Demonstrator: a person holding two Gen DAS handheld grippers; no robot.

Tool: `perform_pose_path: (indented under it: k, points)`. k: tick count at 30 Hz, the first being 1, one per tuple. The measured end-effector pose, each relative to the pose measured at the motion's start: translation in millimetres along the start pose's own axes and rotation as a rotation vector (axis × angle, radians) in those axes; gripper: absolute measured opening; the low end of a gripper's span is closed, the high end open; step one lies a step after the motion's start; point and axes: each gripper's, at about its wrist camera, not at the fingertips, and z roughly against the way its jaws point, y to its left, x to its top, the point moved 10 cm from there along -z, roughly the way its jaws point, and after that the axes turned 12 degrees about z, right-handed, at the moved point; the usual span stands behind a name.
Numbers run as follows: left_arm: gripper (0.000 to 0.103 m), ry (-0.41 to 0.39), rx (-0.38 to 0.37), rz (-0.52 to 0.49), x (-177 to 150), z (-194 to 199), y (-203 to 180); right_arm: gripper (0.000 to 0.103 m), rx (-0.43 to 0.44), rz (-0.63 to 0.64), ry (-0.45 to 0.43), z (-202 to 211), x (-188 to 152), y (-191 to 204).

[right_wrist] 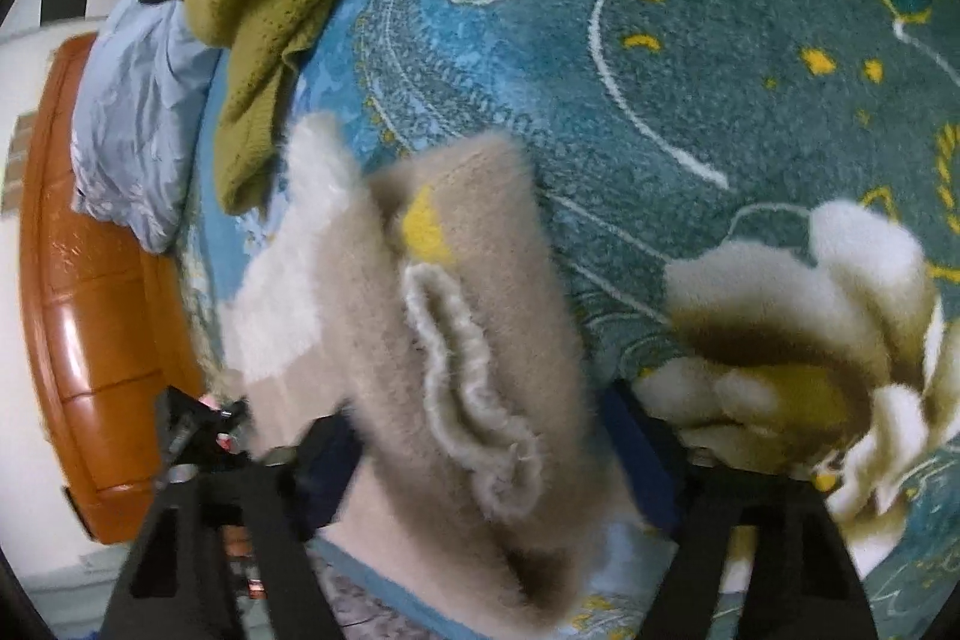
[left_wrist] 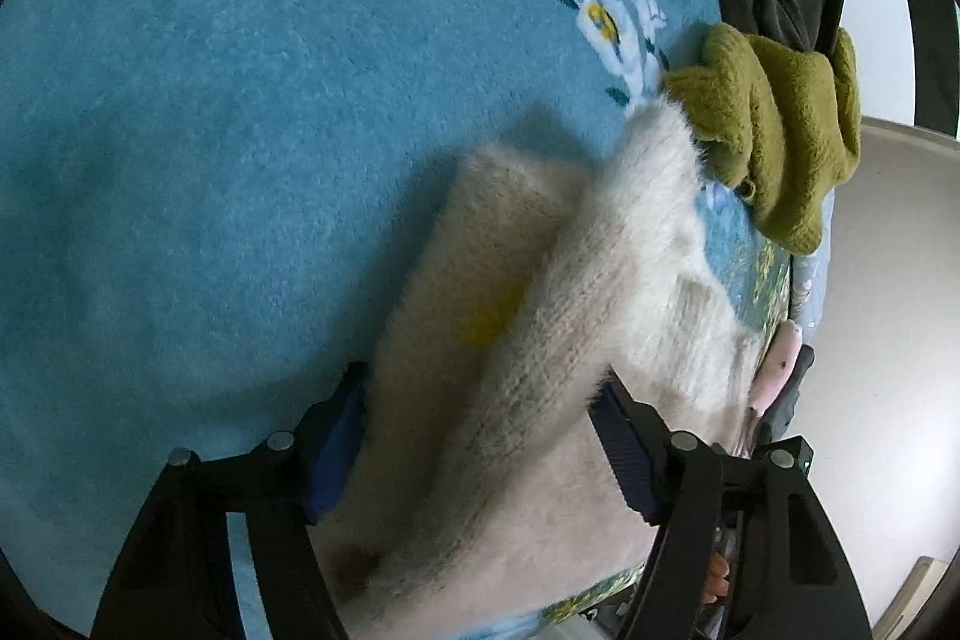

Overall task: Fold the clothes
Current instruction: 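Pinch the folded beige sweater with both grippers and lift it off the bed, then carry the folded sweater with both grippers toward the pink and grey clothes stack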

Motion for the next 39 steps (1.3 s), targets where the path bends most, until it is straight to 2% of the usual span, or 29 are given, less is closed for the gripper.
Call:
perform_pose_path:
  k: [3,9,12,22,32,39]
  points:
    - [0.058,-0.025,0.004,0.014,-3.9,1.6,2.7,0.063,-0.008,-0.01,-0.001,-0.6,0.0,3.9]
    - [0.034,-0.092,0.053,-0.028,-19.6,16.9,-1.2,0.043,-0.067,0.027,-0.008,7.5,-0.9,20.0]
    - [0.03,-0.112,0.049,-0.036,-32.2,28.6,-6.1,0.038,-0.068,0.038,-0.02,18.8,-2.8,33.6]
    - [0.026,-0.147,0.017,-0.17,-74.2,106.9,-33.3,0.035,-0.069,0.088,-0.134,81.8,-14.7,97.8]
    - [0.026,-0.219,-0.057,-0.357,-115.6,180.8,-94.2,0.035,-0.039,0.121,-0.296,176.6,-45.6,149.9]
    - [0.026,-0.24,-0.099,-0.489,-145.3,200.1,-152.6,0.035,-0.026,0.127,-0.412,237.2,-52.2,161.9]
